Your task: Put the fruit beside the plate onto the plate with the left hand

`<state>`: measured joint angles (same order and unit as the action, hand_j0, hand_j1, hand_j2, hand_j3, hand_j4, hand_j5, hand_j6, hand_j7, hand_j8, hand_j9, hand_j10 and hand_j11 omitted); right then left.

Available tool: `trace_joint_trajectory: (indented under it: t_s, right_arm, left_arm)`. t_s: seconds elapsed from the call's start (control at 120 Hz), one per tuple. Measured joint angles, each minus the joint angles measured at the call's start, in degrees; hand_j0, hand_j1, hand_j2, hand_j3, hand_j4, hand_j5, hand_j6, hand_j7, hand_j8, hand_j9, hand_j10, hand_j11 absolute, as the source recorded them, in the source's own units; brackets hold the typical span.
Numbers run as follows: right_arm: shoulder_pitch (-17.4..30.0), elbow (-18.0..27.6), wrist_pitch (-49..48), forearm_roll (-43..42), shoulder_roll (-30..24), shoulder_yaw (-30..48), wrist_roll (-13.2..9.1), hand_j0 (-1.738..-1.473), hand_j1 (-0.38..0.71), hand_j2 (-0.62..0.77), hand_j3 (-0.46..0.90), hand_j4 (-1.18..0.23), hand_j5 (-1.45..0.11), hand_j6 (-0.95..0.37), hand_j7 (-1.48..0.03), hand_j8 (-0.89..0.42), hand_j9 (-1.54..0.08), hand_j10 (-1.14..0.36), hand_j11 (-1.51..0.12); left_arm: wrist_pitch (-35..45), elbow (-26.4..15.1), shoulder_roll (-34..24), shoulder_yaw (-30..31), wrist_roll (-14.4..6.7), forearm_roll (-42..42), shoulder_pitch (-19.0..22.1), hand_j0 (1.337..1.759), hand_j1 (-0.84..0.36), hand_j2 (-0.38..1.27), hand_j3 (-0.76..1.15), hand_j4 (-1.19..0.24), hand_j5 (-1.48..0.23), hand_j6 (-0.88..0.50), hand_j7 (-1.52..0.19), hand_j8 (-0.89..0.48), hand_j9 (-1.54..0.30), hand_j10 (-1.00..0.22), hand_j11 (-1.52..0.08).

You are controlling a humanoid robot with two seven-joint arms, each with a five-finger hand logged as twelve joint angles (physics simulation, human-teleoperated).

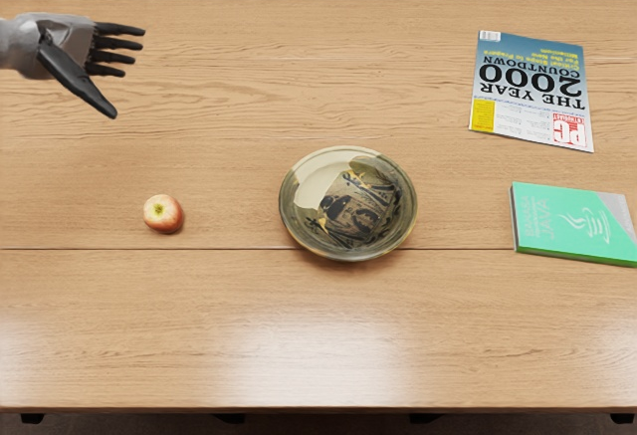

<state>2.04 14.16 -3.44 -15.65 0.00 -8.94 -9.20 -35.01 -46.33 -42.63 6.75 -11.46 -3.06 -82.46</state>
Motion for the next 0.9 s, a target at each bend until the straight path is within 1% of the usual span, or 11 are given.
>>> trace_joint_trajectory:
  t_s: [0.192,0.417,0.458,0.492,0.542,0.633,0.667,0.7,0.8,0.842,0.9]
  right_arm:
    - [0.20,0.01,0.01,0.00,0.00,-0.03,0.04,-1.658,-0.32,0.00,0.00,-0.02,-0.03,-0.02,-0.03,-0.02,-0.03,-0.02,-0.03]
    - [0.28,-0.01,0.01,0.00,0.00,-0.03,0.01,-1.658,-0.32,0.00,0.00,-0.02,-0.03,-0.02,-0.03,-0.02,-0.03,-0.02,-0.03]
    - [0.29,-0.01,0.01,0.00,0.00,-0.02,0.01,-1.658,-0.32,0.00,0.00,-0.02,-0.03,-0.02,-0.03,-0.02,-0.03,-0.02,-0.03]
    - [0.29,-0.01,0.01,0.00,0.00,-0.02,0.01,-1.658,-0.32,0.00,0.00,-0.02,-0.03,-0.02,-0.03,-0.02,-0.03,-0.02,-0.03]
    - [0.29,-0.01,0.01,0.00,0.00,-0.03,0.02,-1.658,-0.32,0.00,0.00,-0.02,-0.03,-0.02,-0.03,-0.02,-0.03,-0.02,-0.03]
    - [0.30,-0.01,0.01,0.00,0.00,-0.02,0.01,-1.658,-0.32,0.00,0.00,-0.02,-0.03,-0.02,-0.03,-0.02,-0.03,-0.02,-0.03]
    - [0.30,-0.01,0.01,0.00,0.00,-0.02,0.01,-1.658,-0.32,0.00,0.00,-0.02,-0.03,-0.02,-0.03,-0.02,-0.03,-0.02,-0.03]
    - [0.29,-0.01,0.01,0.00,0.00,-0.02,0.01,-1.658,-0.32,0.00,0.00,-0.02,-0.03,-0.02,-0.03,-0.02,-0.03,-0.02,-0.03]
    - [0.30,-0.01,0.01,0.00,0.00,-0.02,0.02,-1.658,-0.32,0.00,0.00,-0.02,-0.03,-0.02,-0.03,-0.02,-0.03,-0.02,-0.03]
    - [0.30,-0.01,0.01,0.00,0.00,-0.02,0.01,-1.658,-0.32,0.00,0.00,-0.02,-0.03,-0.02,-0.03,-0.02,-0.03,-0.02,-0.03]
    - [0.31,-0.01,0.01,0.00,0.00,-0.02,0.00,-1.658,-0.32,0.00,0.00,-0.02,-0.03,-0.02,-0.03,-0.02,-0.03,-0.02,-0.03]
  left_arm:
    - [0.00,0.00,0.54,-0.61,-0.03,-0.32,0.83,1.658,0.35,0.00,0.00,0.00,0.00,0.00,0.00,0.00,0.00,0.00,0.00]
    - [0.00,-0.29,1.76,-0.96,0.07,-10.27,2.17,1.658,0.35,0.00,0.00,0.00,0.00,0.00,0.00,0.00,0.00,0.00,0.00]
    - [1.49,-0.76,2.29,-0.60,0.10,-11.71,2.17,1.658,0.35,0.00,0.00,0.00,0.00,0.00,0.00,0.00,0.00,0.00,0.00]
    - [4.57,-2.60,2.53,0.80,0.13,-12.59,1.40,1.658,0.35,0.00,0.00,0.00,0.00,0.00,0.00,0.00,0.00,0.00,0.00]
    - [8.92,-5.02,2.95,2.57,0.16,-13.53,1.74,1.658,0.35,0.00,0.00,0.00,0.00,0.00,0.00,0.00,0.00,0.00,0.00]
    - [15.40,-7.71,2.76,4.41,0.27,-14.27,1.89,1.658,0.35,0.00,0.00,0.00,0.00,0.00,0.00,0.00,0.00,0.00,0.00]
    - [18.64,-9.31,2.41,4.95,0.30,-14.46,1.87,1.658,0.35,0.00,0.00,0.00,0.00,0.00,0.00,0.00,0.00,0.00,0.00]
    - [23.26,-12.00,1.83,5.66,0.33,-14.79,1.67,1.658,0.35,0.00,0.00,0.00,0.00,0.00,0.00,0.00,0.00,0.00,0.00]
    - [39.53,-24.03,-0.57,7.74,0.32,-16.61,1.43,1.658,0.35,0.00,0.00,0.00,0.00,0.00,0.00,0.00,0.00,0.00,0.00]
    - [43.89,-27.68,-0.61,8.28,0.32,-17.04,1.52,1.658,0.35,0.00,0.00,0.00,0.00,0.00,0.00,0.00,0.00,0.00,0.00]
    - [47.70,-31.41,-0.53,8.83,0.31,-17.34,2.04,1.658,0.34,0.00,0.00,-0.01,-0.01,-0.01,-0.01,-0.01,-0.01,-0.01,-0.01]
